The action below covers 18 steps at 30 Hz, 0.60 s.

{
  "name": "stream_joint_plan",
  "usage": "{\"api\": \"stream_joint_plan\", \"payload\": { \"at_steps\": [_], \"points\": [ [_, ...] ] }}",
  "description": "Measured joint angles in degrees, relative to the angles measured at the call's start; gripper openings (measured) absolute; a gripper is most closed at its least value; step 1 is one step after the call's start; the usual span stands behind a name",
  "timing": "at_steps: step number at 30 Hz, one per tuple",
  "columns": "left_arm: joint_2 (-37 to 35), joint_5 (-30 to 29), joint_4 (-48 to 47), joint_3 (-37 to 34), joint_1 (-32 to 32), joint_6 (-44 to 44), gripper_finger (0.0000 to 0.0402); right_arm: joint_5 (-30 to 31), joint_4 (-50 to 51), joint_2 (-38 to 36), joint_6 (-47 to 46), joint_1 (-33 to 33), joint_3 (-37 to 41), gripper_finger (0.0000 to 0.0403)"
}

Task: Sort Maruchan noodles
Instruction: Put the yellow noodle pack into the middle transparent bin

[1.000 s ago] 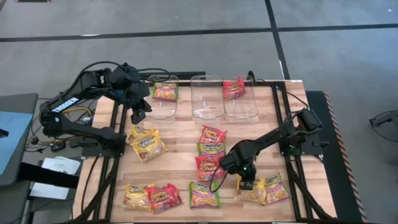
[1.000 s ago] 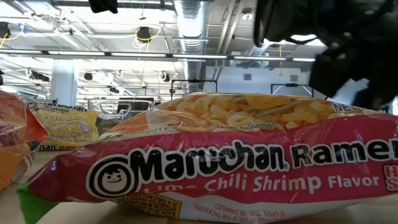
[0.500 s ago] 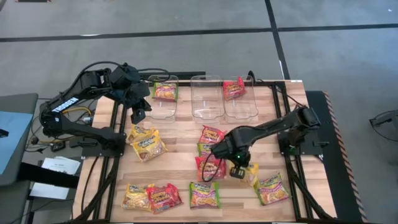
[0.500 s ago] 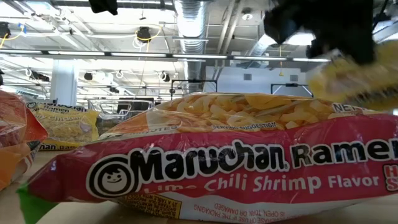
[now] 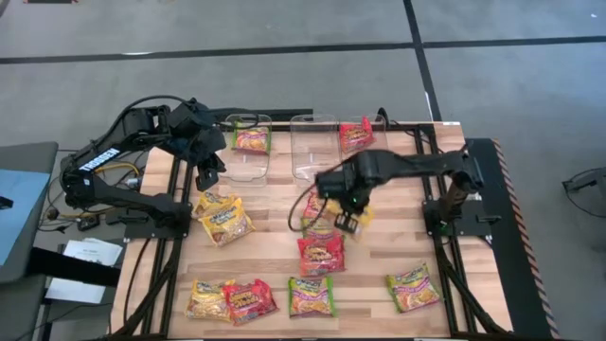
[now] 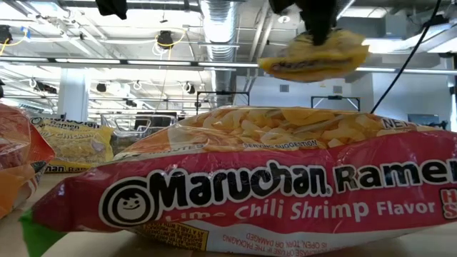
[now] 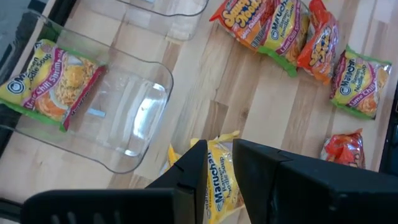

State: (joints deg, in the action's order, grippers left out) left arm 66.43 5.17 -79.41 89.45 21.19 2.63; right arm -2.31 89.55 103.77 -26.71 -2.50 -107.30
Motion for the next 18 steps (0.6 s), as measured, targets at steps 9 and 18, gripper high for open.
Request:
{"api": "stream_joint_plan", "payload": {
  "at_steps": [9,18],
  "points": [
    [0.0,0.0,-0.1,0.0,0.0,0.0,0.0061,6.1,-3.9,0.0,11.9,10.4,-3.8,0.0001],
    [0.0,0.0,0.0,0.0,0.0,0.2,0.0061,12.8,-16.4,0.0,26.6,19.0,-3.9,0.0001]
  ]
}}
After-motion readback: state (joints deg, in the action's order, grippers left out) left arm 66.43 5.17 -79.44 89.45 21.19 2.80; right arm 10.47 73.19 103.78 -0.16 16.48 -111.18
